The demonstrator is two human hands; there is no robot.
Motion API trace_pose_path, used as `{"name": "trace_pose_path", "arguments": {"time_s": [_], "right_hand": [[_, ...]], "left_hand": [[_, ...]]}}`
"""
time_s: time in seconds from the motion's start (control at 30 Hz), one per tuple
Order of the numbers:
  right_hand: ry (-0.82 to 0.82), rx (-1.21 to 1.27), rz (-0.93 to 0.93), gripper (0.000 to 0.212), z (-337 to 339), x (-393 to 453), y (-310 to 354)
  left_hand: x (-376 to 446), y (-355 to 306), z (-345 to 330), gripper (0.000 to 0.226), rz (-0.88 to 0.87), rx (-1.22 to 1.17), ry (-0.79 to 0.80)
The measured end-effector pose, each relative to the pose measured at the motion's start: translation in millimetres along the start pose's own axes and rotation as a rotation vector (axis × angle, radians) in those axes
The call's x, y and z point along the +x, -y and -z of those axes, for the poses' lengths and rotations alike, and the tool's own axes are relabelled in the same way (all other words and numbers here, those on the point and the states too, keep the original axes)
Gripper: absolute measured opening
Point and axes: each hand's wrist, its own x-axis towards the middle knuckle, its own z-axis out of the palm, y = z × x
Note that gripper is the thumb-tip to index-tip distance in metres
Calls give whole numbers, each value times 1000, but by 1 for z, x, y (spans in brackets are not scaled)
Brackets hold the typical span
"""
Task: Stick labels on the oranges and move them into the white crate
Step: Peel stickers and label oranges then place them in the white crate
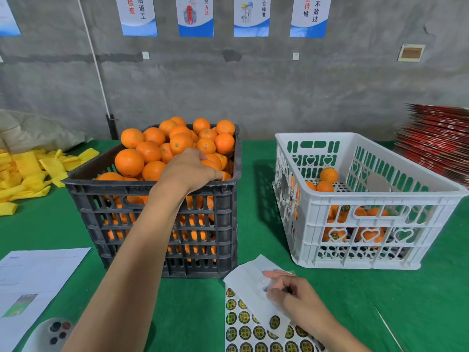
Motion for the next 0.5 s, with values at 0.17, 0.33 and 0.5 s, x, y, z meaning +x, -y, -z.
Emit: {"name": "trace_pose_path", "arguments": {"time_s": [0.17,0.33,0.5], "right_hand": [[-49,68,-91,19,-1,6,4],[-65,114,-90,25,0,5,2],[-192,-434,177,11,-2,-5,-7]], "left_hand": [[0,-1,0,76,5,3,4],[1,1,-1,78,-2,14,0],[2,2,-2,77,-7,9,-11]]}}
